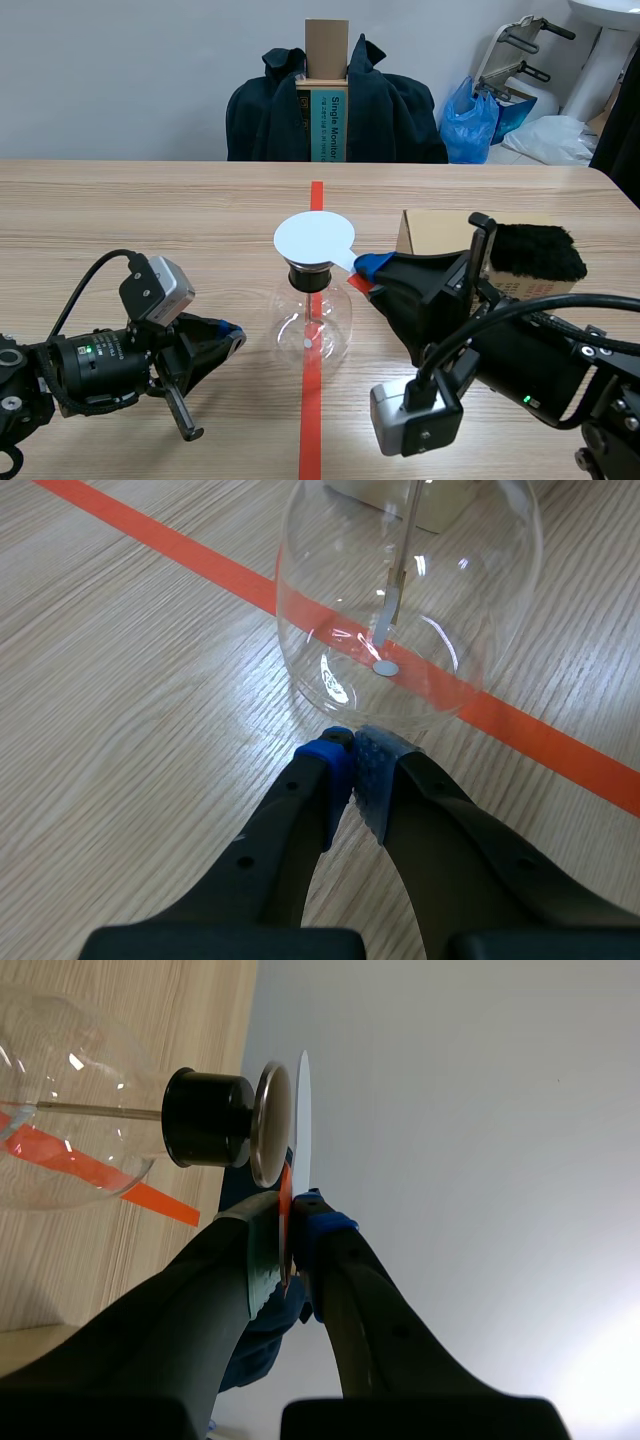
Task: Do the electroscope experiment.
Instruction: 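Move the plate toward and away from the electroscope, then put the plate down on the right, then return to the home posture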
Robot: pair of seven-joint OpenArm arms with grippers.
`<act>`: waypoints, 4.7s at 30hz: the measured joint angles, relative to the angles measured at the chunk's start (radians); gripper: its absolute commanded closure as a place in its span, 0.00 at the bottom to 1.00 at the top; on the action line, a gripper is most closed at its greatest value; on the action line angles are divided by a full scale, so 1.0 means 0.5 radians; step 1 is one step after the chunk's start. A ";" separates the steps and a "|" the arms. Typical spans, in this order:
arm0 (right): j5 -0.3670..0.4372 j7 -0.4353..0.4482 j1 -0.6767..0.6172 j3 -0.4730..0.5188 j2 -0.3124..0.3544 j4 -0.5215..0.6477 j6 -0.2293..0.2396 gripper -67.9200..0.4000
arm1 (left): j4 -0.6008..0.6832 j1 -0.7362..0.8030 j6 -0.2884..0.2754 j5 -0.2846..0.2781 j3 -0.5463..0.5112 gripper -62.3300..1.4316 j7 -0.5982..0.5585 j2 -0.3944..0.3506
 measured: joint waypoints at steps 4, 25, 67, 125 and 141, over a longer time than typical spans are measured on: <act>0.000 0.027 0.000 0.000 0.000 0.000 0.000 0.98 | 0.000 0.000 0.000 0.000 0.000 0.93 0.000 0.000; 0.000 -0.129 0.000 0.000 0.000 0.000 0.000 0.98 | 0.000 0.000 0.000 0.000 0.000 0.93 0.000 0.000; 0.191 -1.278 -0.001 -0.071 -0.056 -0.262 0.053 0.98 | 0.000 0.001 0.000 0.000 0.000 0.93 0.000 0.000; 3.414 -1.434 -0.947 0.600 0.656 0.981 0.690 0.00 | 1.503 1.601 -0.022 -0.558 -1.109 0.00 -0.060 -0.672; 3.030 -1.309 -0.931 0.611 0.585 1.047 1.183 0.00 | 1.501 1.601 -0.005 -0.556 -1.108 0.00 -0.045 -0.649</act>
